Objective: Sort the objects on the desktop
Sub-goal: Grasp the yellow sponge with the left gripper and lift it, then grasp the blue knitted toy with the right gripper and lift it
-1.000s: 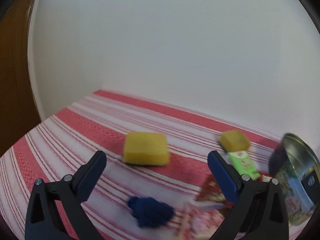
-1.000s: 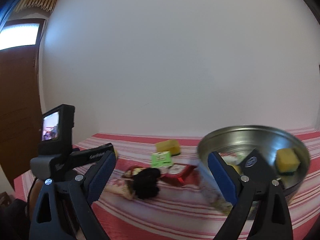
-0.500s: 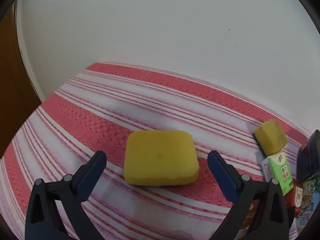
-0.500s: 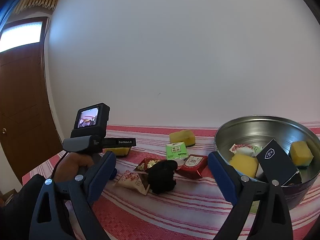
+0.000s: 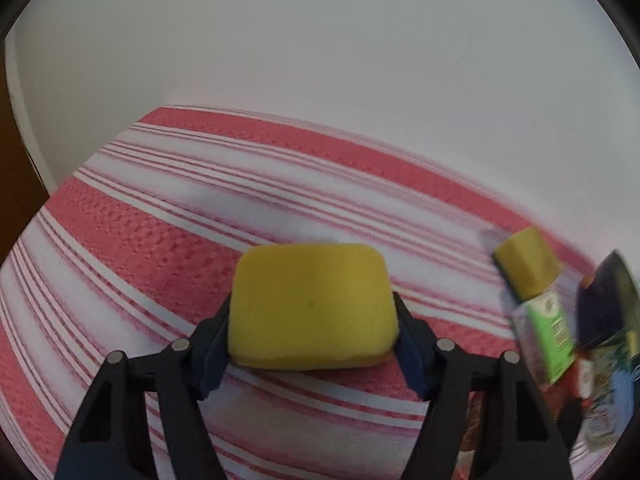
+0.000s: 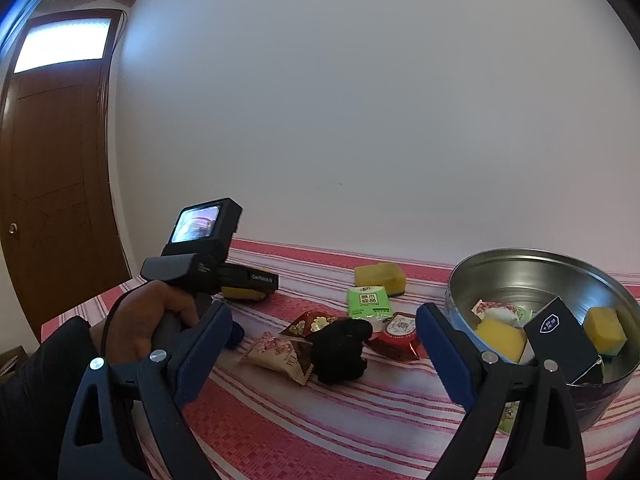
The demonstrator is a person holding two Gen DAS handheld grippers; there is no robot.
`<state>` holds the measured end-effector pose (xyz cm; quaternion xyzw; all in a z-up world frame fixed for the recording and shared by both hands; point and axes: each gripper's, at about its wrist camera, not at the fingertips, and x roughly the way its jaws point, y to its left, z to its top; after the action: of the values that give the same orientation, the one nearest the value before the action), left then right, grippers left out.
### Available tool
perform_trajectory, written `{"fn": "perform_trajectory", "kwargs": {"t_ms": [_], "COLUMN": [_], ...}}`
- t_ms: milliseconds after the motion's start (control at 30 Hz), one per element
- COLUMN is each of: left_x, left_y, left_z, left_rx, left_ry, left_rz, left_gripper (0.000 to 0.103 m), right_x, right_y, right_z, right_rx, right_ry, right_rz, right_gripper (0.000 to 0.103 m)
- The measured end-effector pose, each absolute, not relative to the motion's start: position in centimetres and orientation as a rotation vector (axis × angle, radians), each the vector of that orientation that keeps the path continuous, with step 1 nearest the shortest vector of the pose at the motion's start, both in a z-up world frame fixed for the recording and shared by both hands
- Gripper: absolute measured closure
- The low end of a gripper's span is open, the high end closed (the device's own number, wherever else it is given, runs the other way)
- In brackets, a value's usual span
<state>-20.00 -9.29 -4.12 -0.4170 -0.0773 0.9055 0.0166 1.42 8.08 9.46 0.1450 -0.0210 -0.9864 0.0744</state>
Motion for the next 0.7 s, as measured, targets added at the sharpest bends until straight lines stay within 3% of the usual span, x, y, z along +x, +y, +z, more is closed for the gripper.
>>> {"fn": "perform_trajectory", "kwargs": {"t_ms": [333, 500, 700], "left_x": [-15.1, -15.6, -16.0], "left_y": [-13.4, -16.7, -18.9], "left_z": [1.5, 1.7, 1.6], "left_rx": [-0.848, -0.837, -0.835], "left_ry": [-0.237, -0.357, -0.379], "left_rz": [3.192, 3.206, 3.288], "left_gripper": [0.033, 0.033, 0.033], "right_x": [0.3, -3.9, -10.3], "right_y": [6.8, 4.2, -0.6], "right_z": [9.1, 8.8, 7.0], "right_rx": [0.500, 0.568, 0.774], "right_ry": [0.008, 0.053, 0.195], "right_rz": [-2.890, -2.766, -2.592], "right_gripper": [0.008, 0.008, 0.009]}}
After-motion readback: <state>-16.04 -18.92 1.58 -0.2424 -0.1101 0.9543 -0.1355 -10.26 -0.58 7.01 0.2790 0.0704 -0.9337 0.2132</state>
